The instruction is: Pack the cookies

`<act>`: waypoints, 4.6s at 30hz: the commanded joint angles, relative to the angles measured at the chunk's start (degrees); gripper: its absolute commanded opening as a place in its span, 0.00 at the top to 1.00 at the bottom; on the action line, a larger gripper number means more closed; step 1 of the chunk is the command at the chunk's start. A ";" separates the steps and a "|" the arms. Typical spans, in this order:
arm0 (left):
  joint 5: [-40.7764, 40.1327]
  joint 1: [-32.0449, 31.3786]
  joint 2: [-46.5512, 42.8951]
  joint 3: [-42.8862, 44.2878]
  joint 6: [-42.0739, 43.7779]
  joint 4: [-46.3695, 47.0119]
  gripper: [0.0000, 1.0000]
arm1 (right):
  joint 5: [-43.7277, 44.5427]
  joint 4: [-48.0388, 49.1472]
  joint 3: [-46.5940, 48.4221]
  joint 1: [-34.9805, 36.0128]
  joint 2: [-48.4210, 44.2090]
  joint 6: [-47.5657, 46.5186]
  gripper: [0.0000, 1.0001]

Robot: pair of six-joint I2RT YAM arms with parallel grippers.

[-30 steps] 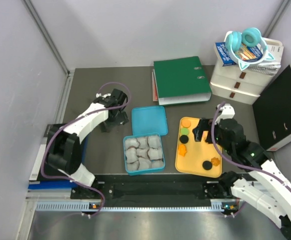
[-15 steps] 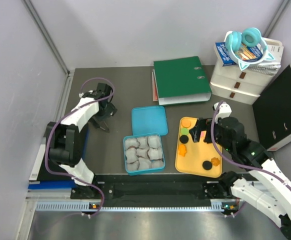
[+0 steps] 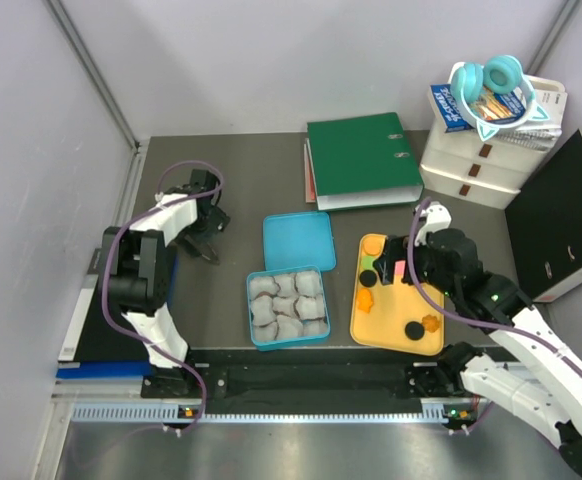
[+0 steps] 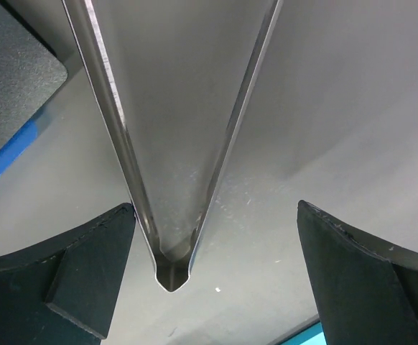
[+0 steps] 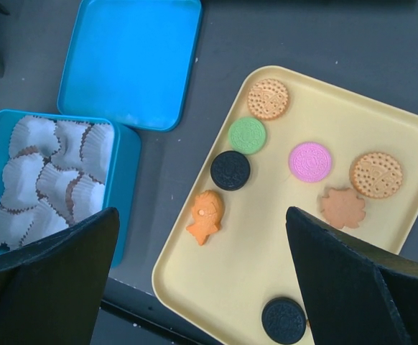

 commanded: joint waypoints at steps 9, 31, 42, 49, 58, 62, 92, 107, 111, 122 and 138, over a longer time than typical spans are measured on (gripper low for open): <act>-1.49 6.01 7.47 -0.28 -3.32 4.85 0.06 | 0.14 2.77 2.07 0.48 2.05 -0.69 0.01; 0.17 6.37 9.50 -0.90 4.40 4.95 1.00 | 0.76 2.41 2.60 0.48 3.11 -0.43 0.01; 2.80 -0.57 -6.90 1.93 9.17 -2.00 1.00 | -1.35 2.59 4.71 0.49 3.11 -0.78 0.01; 14.86 -8.56 -21.16 -2.04 16.53 8.81 1.00 | -2.32 2.24 5.33 0.48 2.05 -0.69 0.01; 15.48 -28.51 -19.42 9.03 28.93 -0.57 1.00 | -3.81 2.41 4.97 0.48 0.56 -0.69 0.01; 6.09 -40.70 -15.65 15.88 32.18 -9.72 1.00 | -1.80 1.45 6.73 0.49 0.47 -1.13 0.01; 0.00 -61.57 -6.85 19.41 36.31 -13.08 0.78 | 16.40 -12.53 18.51 0.48 -6.65 1.41 0.01; 0.44 -61.57 -3.33 24.51 38.16 -10.97 0.68 | 17.28 -13.06 17.81 0.40 -7.53 1.68 0.01; 0.18 -61.48 -3.25 24.95 38.51 -10.53 0.66 | 17.37 -12.62 17.46 0.49 -7.44 1.24 0.01; 1.94 -61.48 -2.19 25.30 37.72 -8.07 0.64 | 18.25 -12.35 18.16 0.49 -7.09 -0.60 0.01; 9.23 -64.46 1.15 28.46 38.15 -3.67 0.59 | 20.44 -12.44 18.77 0.48 -6.91 -3.59 0.01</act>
